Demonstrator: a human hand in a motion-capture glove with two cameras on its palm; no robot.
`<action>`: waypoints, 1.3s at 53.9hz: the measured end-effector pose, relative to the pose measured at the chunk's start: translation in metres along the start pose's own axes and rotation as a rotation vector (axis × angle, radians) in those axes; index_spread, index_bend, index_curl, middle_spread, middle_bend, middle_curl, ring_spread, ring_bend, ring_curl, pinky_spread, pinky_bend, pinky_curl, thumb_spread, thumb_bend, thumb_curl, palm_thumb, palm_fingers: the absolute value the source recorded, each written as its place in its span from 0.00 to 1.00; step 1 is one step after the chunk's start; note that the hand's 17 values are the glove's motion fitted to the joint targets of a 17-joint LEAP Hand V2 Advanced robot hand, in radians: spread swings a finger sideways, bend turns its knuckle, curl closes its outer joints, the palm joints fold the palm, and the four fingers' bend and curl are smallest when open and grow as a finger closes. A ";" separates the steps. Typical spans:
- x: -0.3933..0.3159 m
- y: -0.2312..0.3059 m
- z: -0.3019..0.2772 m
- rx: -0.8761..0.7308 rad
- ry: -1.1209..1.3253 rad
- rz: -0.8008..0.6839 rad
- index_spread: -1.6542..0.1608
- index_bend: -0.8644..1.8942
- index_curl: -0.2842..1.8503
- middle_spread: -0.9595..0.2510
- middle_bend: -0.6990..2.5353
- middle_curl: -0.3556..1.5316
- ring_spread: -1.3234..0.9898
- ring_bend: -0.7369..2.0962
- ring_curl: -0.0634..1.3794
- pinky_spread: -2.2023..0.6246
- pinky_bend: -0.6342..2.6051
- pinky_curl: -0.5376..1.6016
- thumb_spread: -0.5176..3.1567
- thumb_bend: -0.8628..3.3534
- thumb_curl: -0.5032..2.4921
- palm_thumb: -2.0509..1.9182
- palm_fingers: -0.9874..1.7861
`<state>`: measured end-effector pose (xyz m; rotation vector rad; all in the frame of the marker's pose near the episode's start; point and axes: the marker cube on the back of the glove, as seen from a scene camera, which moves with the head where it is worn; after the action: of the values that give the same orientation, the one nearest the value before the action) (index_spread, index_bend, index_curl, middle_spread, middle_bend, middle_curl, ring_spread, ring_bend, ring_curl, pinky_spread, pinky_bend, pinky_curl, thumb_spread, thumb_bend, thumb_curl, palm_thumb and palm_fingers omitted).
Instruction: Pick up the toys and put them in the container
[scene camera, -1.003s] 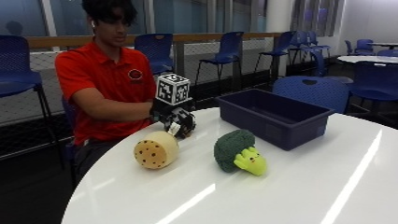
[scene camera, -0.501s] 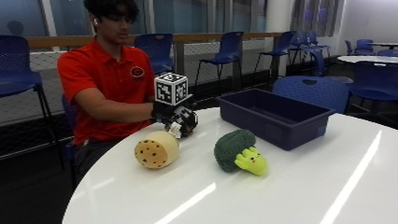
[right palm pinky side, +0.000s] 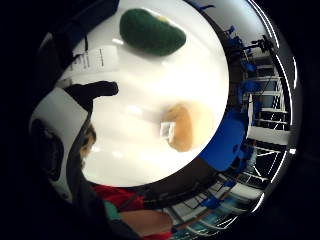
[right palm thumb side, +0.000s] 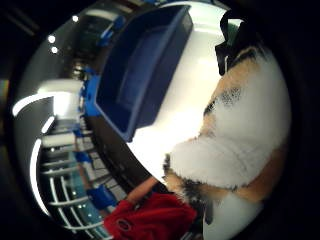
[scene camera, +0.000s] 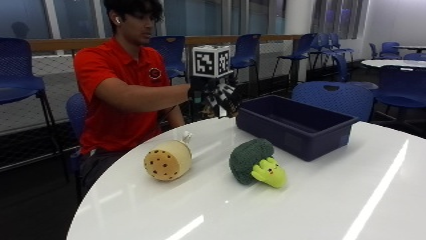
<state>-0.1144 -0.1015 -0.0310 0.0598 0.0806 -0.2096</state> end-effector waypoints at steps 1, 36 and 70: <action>-0.002 -0.004 -0.006 0.008 0.012 -0.003 0.71 0.38 0.43 0.41 0.36 0.51 0.34 0.48 0.30 0.62 0.48 0.42 0.37 0.22 0.43 0.68 0.66; -0.128 -0.105 -0.066 0.099 0.056 -0.123 0.70 0.37 0.48 0.37 0.34 0.59 0.34 0.48 0.33 0.62 0.49 0.43 0.37 0.20 0.46 0.69 0.65; -0.156 -0.132 0.008 0.018 0.055 -0.256 0.69 0.34 0.45 0.58 0.25 0.52 0.52 0.35 0.28 0.77 0.49 0.42 0.43 0.18 0.36 0.53 0.27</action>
<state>-0.2931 -0.1988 -0.0166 0.0728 0.1412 -0.4643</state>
